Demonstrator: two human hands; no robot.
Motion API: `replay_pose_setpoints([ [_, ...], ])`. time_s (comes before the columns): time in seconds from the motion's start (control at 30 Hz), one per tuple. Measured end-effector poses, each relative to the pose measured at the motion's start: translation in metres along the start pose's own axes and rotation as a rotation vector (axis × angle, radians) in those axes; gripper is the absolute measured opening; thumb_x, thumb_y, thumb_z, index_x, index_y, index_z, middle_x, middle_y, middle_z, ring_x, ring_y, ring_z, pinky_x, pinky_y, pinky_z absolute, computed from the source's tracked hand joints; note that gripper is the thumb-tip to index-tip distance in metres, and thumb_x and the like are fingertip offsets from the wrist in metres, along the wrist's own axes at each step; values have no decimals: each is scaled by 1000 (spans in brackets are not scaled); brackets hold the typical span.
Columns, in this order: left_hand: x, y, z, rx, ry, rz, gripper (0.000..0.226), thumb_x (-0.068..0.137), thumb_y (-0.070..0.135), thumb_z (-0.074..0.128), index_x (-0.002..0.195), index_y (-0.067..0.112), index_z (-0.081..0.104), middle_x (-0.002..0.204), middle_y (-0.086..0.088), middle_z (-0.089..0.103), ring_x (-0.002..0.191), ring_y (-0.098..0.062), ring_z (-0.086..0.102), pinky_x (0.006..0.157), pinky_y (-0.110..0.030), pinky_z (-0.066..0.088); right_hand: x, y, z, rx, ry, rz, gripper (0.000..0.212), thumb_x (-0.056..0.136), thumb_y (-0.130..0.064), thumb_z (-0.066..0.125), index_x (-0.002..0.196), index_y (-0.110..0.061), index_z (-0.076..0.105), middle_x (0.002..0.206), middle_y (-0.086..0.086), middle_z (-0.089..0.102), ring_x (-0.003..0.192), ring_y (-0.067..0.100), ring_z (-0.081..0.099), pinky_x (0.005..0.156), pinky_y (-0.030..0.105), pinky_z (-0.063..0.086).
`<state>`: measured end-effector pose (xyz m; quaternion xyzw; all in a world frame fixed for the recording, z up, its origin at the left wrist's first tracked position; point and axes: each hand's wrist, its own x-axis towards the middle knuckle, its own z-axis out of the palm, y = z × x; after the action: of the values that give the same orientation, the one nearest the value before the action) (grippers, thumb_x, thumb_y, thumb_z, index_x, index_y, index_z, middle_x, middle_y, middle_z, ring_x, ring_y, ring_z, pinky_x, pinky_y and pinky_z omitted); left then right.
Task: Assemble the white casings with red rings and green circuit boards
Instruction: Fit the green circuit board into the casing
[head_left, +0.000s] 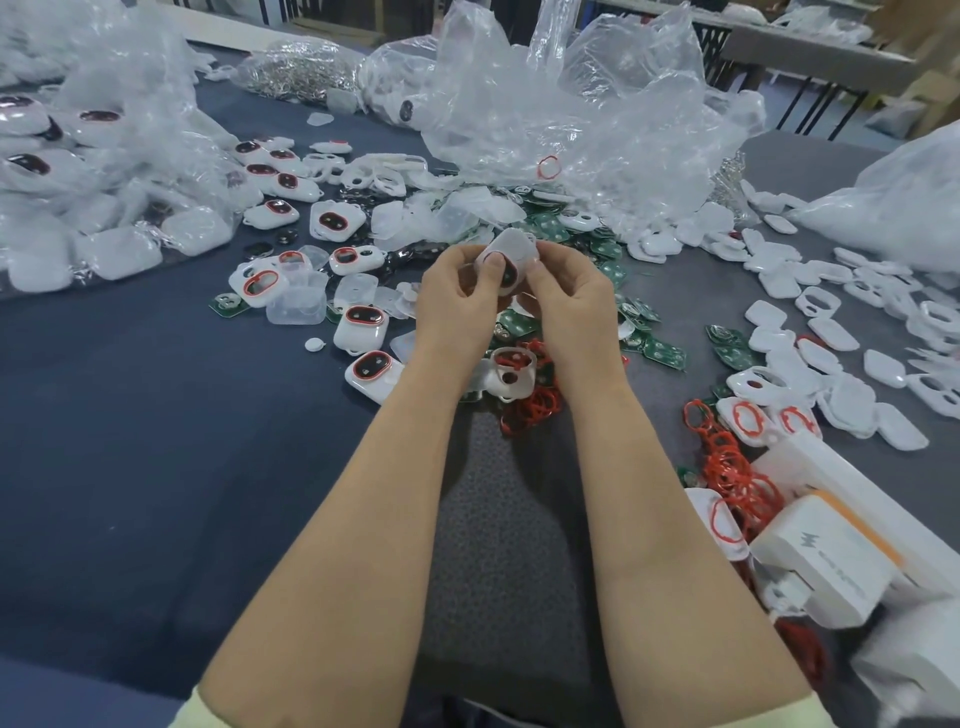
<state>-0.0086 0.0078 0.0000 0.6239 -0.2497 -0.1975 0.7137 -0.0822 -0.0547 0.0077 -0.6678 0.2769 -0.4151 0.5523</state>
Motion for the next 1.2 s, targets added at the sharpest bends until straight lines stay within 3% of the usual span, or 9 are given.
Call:
replay_pose_setpoints([
  [0.13,-2,2,1,-178,-63,-49,21,95,8,57,114,16,58,121,-20,61,107,-28,64,91,-37,54,3,1,0,-78,49,26,7,92,-13,60,90,-20,60,97,7,67,95,23,65,89,42,54],
  [0.23,-1,1,1,-106,-45,-41,37,92,5,60,127,16,54,127,-16,58,116,-27,59,99,-41,50,3,2,0,-113,39,72,7,89,-16,63,93,-14,59,102,13,66,99,28,64,92,46,51],
  [0.43,-2,0,0,83,-6,81,22,86,14,71,103,16,58,92,6,65,86,-7,63,80,-17,51,2,1,-3,-153,22,-54,16,93,-19,59,108,-19,64,99,0,67,87,8,62,80,24,52],
  [0.57,-3,1,-3,-54,-60,81,15,90,10,64,104,16,63,88,-2,66,81,-10,61,81,-25,52,3,2,-4,-100,27,-34,10,93,-17,59,89,-24,65,87,-3,68,83,11,63,79,33,54],
  [0.63,-1,1,-3,-25,-43,127,13,91,9,63,98,20,63,83,3,65,75,-5,58,75,-20,50,3,3,-4,-92,16,-25,8,92,-18,60,88,-24,65,88,0,69,84,13,64,78,34,55],
  [0.73,1,0,-3,18,-17,143,17,90,7,64,91,23,62,83,7,63,72,-5,57,71,-19,50,3,4,-3,-81,-4,-2,6,92,-21,62,88,-23,66,83,-1,69,76,9,64,71,27,54],
  [0.9,1,-1,-1,29,-19,121,18,90,9,64,107,16,61,90,1,63,79,-6,58,77,-17,49,3,4,-4,-52,13,25,11,93,-20,60,84,-26,64,74,-6,65,65,0,60,64,22,51],
  [1.03,0,-1,-2,5,23,61,17,91,13,64,107,7,61,98,-7,67,91,-15,63,87,-28,52,3,4,-3,-18,18,46,11,92,-18,61,83,-23,63,72,-5,64,61,0,60,58,19,51],
  [1.2,2,-4,-1,130,54,118,6,93,13,59,98,11,56,85,2,59,81,-13,55,77,-25,47,3,5,-1,-57,-9,65,11,92,-17,61,82,-22,61,74,-4,63,64,4,58,59,18,48],
])
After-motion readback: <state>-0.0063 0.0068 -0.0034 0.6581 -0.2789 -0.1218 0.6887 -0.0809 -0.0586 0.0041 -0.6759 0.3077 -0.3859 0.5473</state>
